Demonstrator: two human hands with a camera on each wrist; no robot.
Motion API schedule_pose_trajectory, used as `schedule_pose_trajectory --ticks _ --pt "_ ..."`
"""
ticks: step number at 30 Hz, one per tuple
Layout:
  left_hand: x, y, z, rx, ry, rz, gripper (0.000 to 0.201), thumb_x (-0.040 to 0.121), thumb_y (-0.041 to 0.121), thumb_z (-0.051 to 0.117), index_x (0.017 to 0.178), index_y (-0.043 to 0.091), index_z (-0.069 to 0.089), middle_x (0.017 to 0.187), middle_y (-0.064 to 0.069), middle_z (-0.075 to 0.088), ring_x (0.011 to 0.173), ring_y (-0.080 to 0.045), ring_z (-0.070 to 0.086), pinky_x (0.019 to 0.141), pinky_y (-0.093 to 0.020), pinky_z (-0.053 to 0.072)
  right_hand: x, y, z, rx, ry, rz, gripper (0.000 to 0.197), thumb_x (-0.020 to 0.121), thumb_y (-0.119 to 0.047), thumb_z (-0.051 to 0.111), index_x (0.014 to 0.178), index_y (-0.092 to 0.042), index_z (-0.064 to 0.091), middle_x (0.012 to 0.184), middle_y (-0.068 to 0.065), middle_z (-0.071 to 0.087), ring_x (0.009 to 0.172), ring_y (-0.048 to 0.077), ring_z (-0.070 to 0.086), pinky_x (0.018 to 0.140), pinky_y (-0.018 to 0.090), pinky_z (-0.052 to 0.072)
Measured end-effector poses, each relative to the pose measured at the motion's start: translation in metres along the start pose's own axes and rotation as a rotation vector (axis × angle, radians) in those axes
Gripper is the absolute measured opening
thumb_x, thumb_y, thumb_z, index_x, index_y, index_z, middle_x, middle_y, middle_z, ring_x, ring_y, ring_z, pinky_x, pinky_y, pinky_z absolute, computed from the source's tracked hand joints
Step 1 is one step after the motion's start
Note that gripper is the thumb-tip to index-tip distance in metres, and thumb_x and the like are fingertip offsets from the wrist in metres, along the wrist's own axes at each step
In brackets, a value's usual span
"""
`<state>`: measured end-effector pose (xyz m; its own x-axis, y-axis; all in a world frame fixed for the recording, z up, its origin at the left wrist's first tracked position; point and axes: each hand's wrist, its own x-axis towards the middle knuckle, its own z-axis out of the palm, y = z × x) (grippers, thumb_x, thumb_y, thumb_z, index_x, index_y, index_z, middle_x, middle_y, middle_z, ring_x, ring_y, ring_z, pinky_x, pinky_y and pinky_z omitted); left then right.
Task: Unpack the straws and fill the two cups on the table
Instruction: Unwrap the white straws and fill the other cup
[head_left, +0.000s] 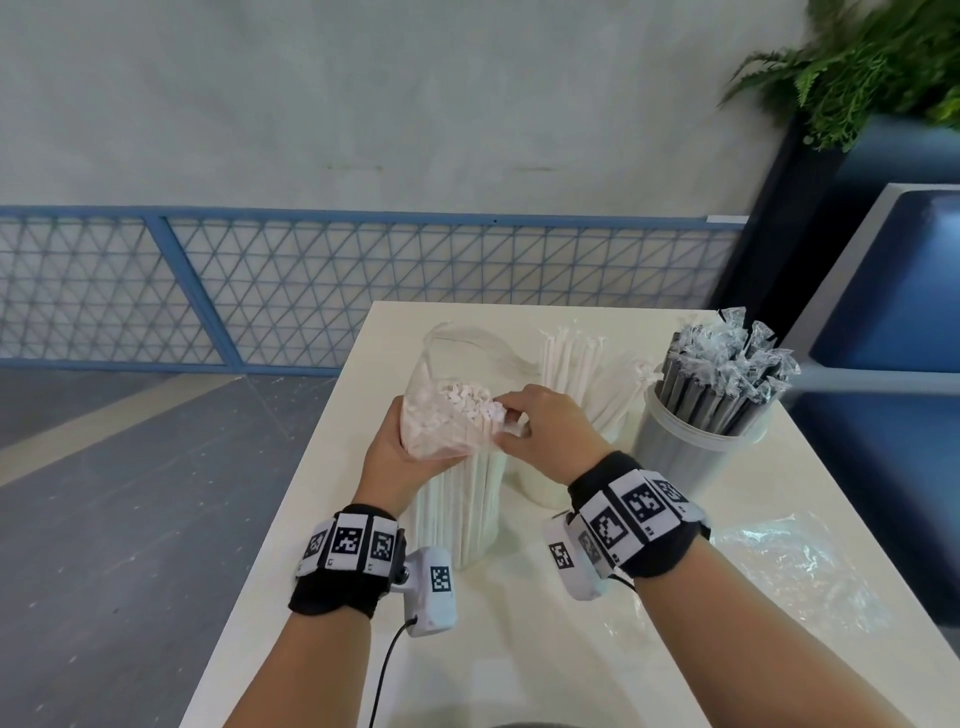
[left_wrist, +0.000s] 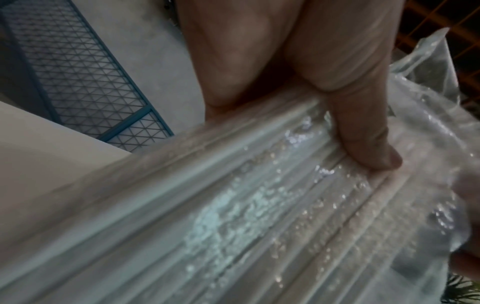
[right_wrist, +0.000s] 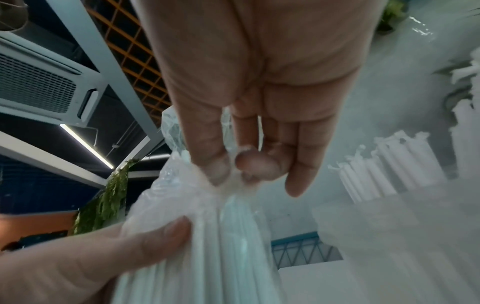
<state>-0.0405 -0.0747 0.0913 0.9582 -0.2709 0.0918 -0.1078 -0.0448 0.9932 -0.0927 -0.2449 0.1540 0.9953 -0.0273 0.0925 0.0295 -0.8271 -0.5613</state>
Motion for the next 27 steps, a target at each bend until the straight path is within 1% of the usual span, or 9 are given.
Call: schedule_pose_trajectory --ticks 3,5,8,11,14,16,18,21,27 --pt "0.001 -0.002 -0.001 0.01 0.015 -0.01 0.063 0.058 0.009 0.087 0.101 0.039 0.053 0.105 0.012 0.063 0.105 -0.008 0.059 0.086 -0.027 0.05 0.0 0.005 0.006 0.167 0.077 0.062 0.023 0.089 -0.01 0.051 0.107 -0.011 0.064 0.085 -0.004 0.063 0.065 0.006 0.053 0.062 0.006 0.037" --pt "0.001 -0.001 -0.002 0.036 0.009 -0.002 0.068 0.06 0.01 0.086 0.107 0.041 0.05 0.108 0.014 0.061 0.104 -0.001 0.056 0.085 -0.021 0.047 -0.001 0.008 0.008 0.284 0.155 0.113 0.012 0.089 -0.009 0.052 0.094 -0.012 0.062 0.062 -0.008 0.055 0.049 0.002 0.052 0.053 0.005 0.04" --pt "0.0 -0.002 -0.003 0.047 0.015 -0.005 0.072 0.059 0.013 0.087 0.116 0.033 0.048 0.108 0.016 0.059 0.104 0.0 0.054 0.085 -0.018 0.044 -0.003 0.008 0.005 0.295 0.215 0.083 0.003 0.084 -0.013 0.063 0.084 -0.014 0.06 0.054 -0.006 0.048 0.049 0.006 0.047 0.053 0.009 0.04" --pt "0.0 0.0 -0.003 0.03 0.007 -0.019 0.07 0.049 0.025 0.088 0.107 0.041 0.051 0.108 0.015 0.062 0.105 0.0 0.057 0.092 -0.027 0.047 0.0 0.004 0.001 0.118 0.162 0.029 0.007 0.081 -0.005 0.061 0.087 -0.008 0.065 0.066 -0.005 0.048 0.058 0.01 0.045 0.061 0.016 0.036" --pt "-0.001 0.001 0.0 0.008 -0.008 -0.02 0.065 0.048 0.025 0.087 0.101 0.043 0.053 0.107 0.013 0.063 0.105 -0.003 0.058 0.094 -0.032 0.048 0.002 0.002 0.003 -0.086 0.085 0.037 0.022 0.081 0.002 0.055 0.099 -0.007 0.064 0.092 0.003 0.055 0.078 0.012 0.044 0.07 0.018 0.034" --pt "-0.001 0.001 0.0 0.017 0.0 -0.015 0.062 0.054 0.02 0.086 0.1 0.043 0.052 0.107 0.014 0.062 0.105 -0.003 0.057 0.094 -0.032 0.047 0.001 0.001 0.003 -0.002 0.153 -0.005 0.027 0.081 -0.004 0.061 0.108 -0.009 0.063 0.103 0.006 0.06 0.078 0.011 0.046 0.067 0.011 0.035" --pt "0.0 0.001 -0.002 0.02 0.0 -0.018 0.065 0.05 0.027 0.087 0.102 0.043 0.051 0.108 0.014 0.062 0.105 -0.002 0.057 0.093 -0.03 0.047 -0.002 -0.002 0.004 0.153 0.244 -0.062 0.035 0.082 -0.017 0.066 0.116 -0.013 0.06 0.109 0.002 0.062 0.082 0.007 0.051 0.071 0.005 0.036" --pt "0.0 0.001 -0.001 0.008 -0.039 -0.023 0.07 0.045 0.035 0.084 0.107 0.038 0.052 0.11 0.008 0.064 0.106 -0.008 0.06 0.093 -0.033 0.049 -0.001 -0.006 0.01 0.185 0.203 -0.052 0.049 0.081 -0.027 0.068 0.126 -0.015 0.053 0.119 0.002 0.06 0.098 0.009 0.056 0.085 0.011 0.036" --pt "0.001 0.0 0.001 -0.002 -0.058 -0.036 0.072 0.041 0.036 0.084 0.105 0.04 0.05 0.109 0.011 0.063 0.107 -0.009 0.059 0.092 -0.037 0.051 0.004 -0.001 0.025 0.201 0.129 0.111 0.062 0.074 -0.024 0.074 0.129 -0.014 0.048 0.122 0.004 0.056 0.108 0.016 0.054 0.084 0.016 0.035"
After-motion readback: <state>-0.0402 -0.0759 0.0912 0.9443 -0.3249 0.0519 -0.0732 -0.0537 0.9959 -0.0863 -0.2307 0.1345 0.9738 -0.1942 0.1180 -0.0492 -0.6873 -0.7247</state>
